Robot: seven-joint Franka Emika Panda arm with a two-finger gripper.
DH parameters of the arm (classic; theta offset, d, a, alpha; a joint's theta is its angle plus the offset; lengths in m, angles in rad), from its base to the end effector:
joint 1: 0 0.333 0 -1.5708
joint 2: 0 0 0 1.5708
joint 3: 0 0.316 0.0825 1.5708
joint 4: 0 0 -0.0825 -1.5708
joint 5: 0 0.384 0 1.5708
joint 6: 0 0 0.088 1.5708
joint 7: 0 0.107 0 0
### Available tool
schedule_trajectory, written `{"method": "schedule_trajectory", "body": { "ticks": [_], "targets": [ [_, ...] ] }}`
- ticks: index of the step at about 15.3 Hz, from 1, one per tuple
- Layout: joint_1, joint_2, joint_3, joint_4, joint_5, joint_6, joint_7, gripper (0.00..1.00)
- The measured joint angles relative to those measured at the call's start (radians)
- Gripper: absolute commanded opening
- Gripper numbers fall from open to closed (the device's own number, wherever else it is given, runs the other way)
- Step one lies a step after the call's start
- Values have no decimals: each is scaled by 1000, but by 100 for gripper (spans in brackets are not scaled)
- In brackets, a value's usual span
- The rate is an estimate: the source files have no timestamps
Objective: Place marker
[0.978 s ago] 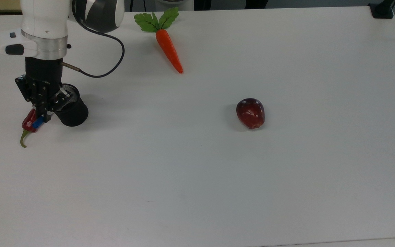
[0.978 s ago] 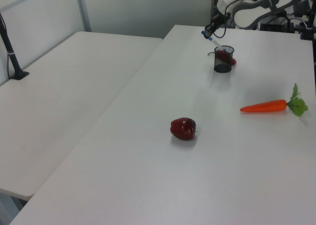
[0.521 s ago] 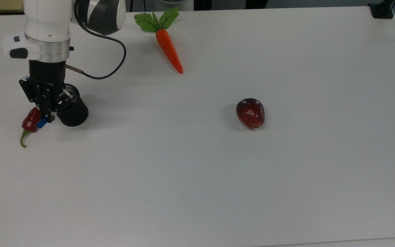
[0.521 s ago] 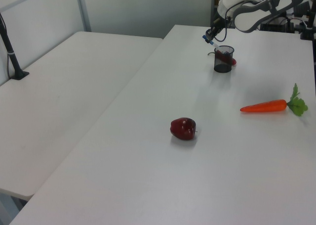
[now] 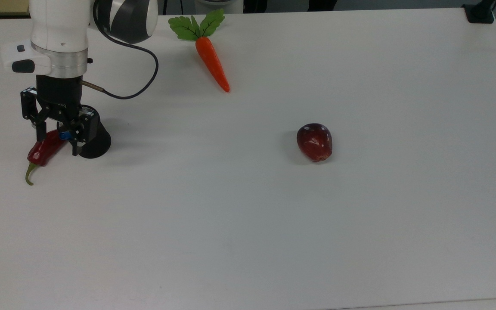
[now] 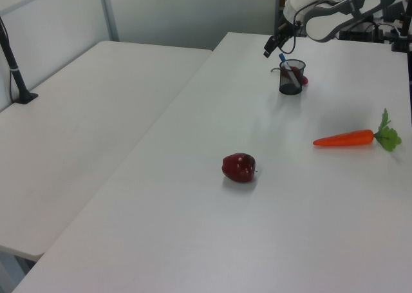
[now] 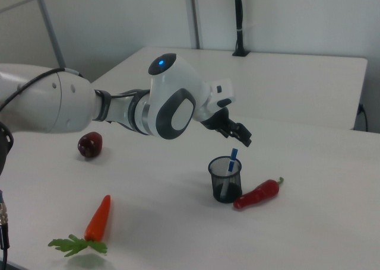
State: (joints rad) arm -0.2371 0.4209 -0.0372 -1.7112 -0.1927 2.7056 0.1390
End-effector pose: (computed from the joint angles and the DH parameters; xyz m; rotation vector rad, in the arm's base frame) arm 0.6814 -0.1813 0.4106 2.8239 -0.3615 0.8204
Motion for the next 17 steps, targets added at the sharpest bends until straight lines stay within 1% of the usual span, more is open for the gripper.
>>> {"method": "schedule_trajectory", "body": {
  "ticks": [2, 5, 9, 10, 13, 17],
  "targets": [
    [7, -1, 0, 2, 0, 0, 0, 100],
    [40, -6, 7, 11, 0, 1, 8, 100],
    [133, -22, 13, 22, 0, -4, 78, 100],
    [160, -29, 13, 23, 0, -25, 86, 100],
    [237, -58, 14, 53, 0, -171, 95, 100],
    [326, -113, 15, 130, 0, -462, 102, 100]
  ]
}}
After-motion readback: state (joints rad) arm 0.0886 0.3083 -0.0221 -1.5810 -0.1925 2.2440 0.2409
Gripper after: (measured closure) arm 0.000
